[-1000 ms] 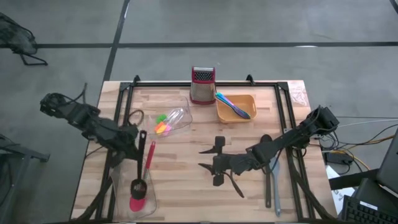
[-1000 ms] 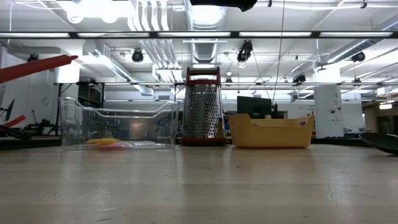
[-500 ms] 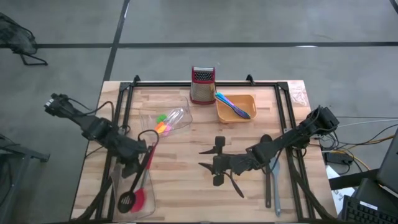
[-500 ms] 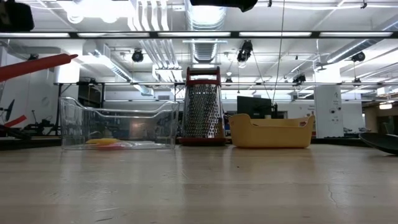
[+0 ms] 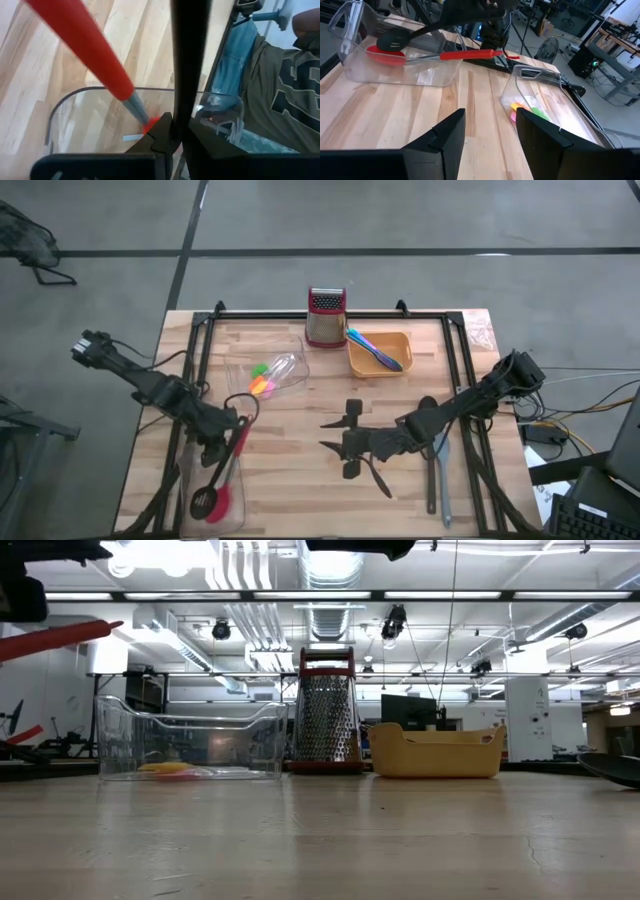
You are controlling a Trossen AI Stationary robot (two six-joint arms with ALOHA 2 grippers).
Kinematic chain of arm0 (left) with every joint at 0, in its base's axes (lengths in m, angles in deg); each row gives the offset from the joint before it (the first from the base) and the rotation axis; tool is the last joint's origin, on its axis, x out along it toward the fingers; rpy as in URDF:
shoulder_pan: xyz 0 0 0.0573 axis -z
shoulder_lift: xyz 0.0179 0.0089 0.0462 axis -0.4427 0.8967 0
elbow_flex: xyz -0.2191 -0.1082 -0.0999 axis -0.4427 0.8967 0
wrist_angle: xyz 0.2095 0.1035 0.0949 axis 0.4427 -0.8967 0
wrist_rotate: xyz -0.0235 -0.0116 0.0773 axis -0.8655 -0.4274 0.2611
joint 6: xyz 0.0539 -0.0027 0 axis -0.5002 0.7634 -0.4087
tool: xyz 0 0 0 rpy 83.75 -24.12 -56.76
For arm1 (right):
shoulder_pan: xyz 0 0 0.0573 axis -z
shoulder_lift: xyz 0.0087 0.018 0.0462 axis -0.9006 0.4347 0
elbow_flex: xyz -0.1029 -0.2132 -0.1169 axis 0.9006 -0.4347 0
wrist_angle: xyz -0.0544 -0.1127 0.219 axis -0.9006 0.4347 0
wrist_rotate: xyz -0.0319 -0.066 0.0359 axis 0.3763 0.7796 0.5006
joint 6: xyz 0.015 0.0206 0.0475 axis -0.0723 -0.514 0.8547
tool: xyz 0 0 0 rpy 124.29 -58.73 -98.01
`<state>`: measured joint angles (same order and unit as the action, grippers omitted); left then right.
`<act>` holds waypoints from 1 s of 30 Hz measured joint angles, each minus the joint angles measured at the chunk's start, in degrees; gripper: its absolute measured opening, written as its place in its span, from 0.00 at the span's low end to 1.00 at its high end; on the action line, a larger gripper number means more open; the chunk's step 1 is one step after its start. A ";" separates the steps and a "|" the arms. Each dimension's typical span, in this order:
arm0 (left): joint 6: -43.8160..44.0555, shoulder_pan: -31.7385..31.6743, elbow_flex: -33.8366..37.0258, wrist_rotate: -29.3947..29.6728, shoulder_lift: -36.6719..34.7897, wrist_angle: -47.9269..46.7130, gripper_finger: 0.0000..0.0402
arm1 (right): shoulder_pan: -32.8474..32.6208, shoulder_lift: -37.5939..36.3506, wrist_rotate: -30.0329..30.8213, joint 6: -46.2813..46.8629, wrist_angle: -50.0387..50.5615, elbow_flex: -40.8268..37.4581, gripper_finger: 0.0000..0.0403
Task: Pick & Place Kitchen Items
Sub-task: Put the black slotted serving spoon into the bottom transparent bin, then put the black serving spoon into the bottom transparent bin
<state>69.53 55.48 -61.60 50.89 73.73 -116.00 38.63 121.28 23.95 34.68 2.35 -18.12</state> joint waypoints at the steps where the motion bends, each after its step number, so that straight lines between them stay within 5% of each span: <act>1: 0.05 -0.01 0.24 0.02 0.00 -0.01 0.09 | 0.00 0.00 0.00 0.29 0.07 0.00 0.44; 14: -1.14 -0.01 1.25 2.81 -0.07 0.13 0.21 | 0.02 0.00 0.02 1.28 1.87 0.00 0.49; 23: -2.20 -0.01 1.25 1.52 -0.09 0.22 0.39 | 0.04 0.02 0.02 2.33 2.35 0.00 0.45; 30: -2.67 -0.01 0.72 1.49 -0.28 0.19 0.43 | 0.13 0.02 0.02 2.30 2.53 0.00 0.42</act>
<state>66.86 55.47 -60.88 52.37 73.44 -115.81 38.76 121.30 23.97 36.98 4.87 -18.12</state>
